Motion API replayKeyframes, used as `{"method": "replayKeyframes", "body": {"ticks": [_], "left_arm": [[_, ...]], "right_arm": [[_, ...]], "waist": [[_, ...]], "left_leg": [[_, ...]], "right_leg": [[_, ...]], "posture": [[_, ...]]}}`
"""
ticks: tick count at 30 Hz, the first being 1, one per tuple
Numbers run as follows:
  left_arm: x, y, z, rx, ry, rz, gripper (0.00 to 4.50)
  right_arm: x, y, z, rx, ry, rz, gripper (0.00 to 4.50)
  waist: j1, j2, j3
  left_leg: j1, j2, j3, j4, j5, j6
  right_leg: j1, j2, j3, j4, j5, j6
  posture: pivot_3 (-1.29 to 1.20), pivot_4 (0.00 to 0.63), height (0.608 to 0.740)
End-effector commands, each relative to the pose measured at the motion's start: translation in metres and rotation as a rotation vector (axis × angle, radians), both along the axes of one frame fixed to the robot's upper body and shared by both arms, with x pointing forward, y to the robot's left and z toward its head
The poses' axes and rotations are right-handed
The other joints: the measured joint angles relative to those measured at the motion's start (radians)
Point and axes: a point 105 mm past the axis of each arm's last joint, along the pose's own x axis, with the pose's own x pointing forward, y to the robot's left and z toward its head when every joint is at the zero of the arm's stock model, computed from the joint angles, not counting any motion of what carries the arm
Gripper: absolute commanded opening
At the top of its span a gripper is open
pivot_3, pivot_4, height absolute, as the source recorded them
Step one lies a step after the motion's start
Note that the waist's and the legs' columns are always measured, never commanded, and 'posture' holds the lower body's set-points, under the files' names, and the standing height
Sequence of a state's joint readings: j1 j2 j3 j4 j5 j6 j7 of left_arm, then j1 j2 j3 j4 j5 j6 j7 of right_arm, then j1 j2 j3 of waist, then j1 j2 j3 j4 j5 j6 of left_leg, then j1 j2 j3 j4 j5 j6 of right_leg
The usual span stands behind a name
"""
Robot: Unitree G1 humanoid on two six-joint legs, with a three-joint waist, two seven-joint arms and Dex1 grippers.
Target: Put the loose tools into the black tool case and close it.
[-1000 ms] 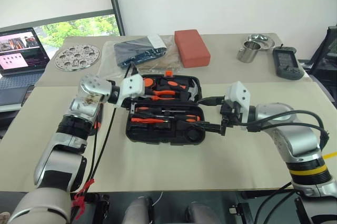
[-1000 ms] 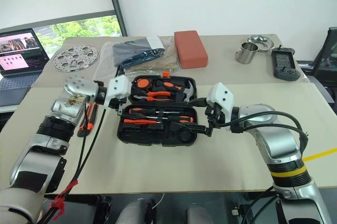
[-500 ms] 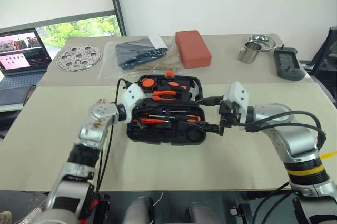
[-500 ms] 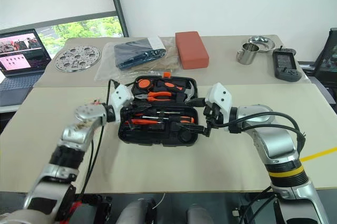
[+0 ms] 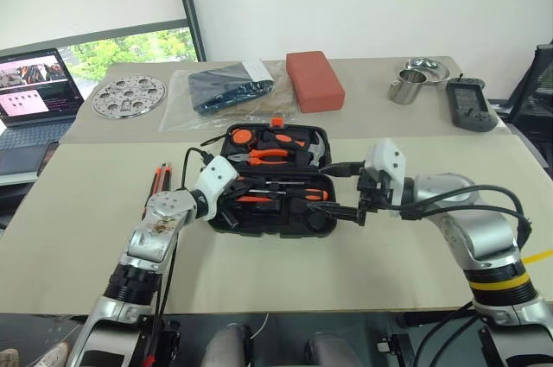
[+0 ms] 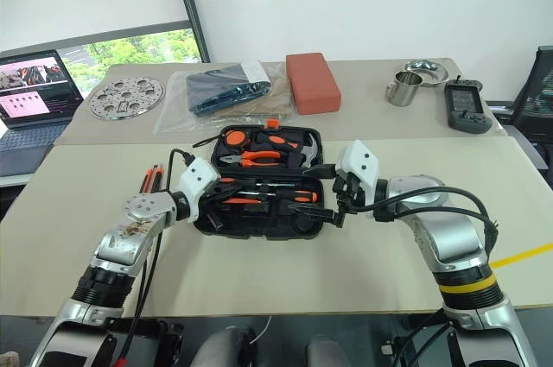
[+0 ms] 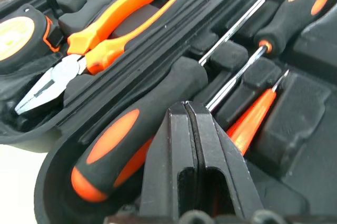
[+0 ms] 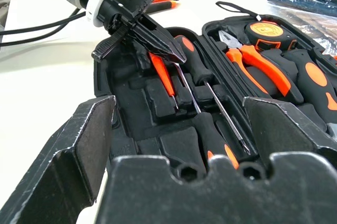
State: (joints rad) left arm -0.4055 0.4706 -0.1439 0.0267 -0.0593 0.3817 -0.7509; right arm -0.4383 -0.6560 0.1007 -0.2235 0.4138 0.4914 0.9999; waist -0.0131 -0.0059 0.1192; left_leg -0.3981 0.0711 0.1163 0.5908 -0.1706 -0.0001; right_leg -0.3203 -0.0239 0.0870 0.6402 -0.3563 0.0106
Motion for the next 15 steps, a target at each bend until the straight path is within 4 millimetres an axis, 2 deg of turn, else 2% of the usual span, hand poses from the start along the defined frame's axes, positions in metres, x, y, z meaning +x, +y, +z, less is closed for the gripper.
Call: {"method": "replayKeyframes", "body": {"ticks": [1,5,15], "left_arm": [[-0.007,0.004,-0.023,0.103,0.024,-0.018,0.05],[-0.013,0.005,-0.036,0.116,0.056,-0.025,0.05],[-0.023,0.000,-0.047,0.107,0.084,-0.030,0.05]], "right_arm": [[-0.001,0.002,0.009,0.015,-0.048,0.009,4.50],[-0.001,0.002,0.008,0.016,-0.046,0.007,4.50],[0.000,0.001,0.008,0.014,-0.046,0.007,4.50]], "waist": [[-0.001,0.000,0.000],[-0.002,0.001,-0.001],[-0.005,0.002,-0.002]], "left_leg": [[0.000,0.000,0.000,0.000,0.000,0.000],[0.002,0.000,0.000,0.000,0.000,0.000],[0.004,0.000,0.002,-0.001,-0.001,0.001]], "right_leg": [[0.000,0.000,0.000,0.000,0.000,0.000],[0.001,0.000,0.001,0.000,0.000,0.000],[0.001,0.000,0.005,0.000,0.000,0.000]], "posture": [[0.00,0.150,0.740],[0.00,0.150,0.740],[0.00,0.150,0.740]]}}
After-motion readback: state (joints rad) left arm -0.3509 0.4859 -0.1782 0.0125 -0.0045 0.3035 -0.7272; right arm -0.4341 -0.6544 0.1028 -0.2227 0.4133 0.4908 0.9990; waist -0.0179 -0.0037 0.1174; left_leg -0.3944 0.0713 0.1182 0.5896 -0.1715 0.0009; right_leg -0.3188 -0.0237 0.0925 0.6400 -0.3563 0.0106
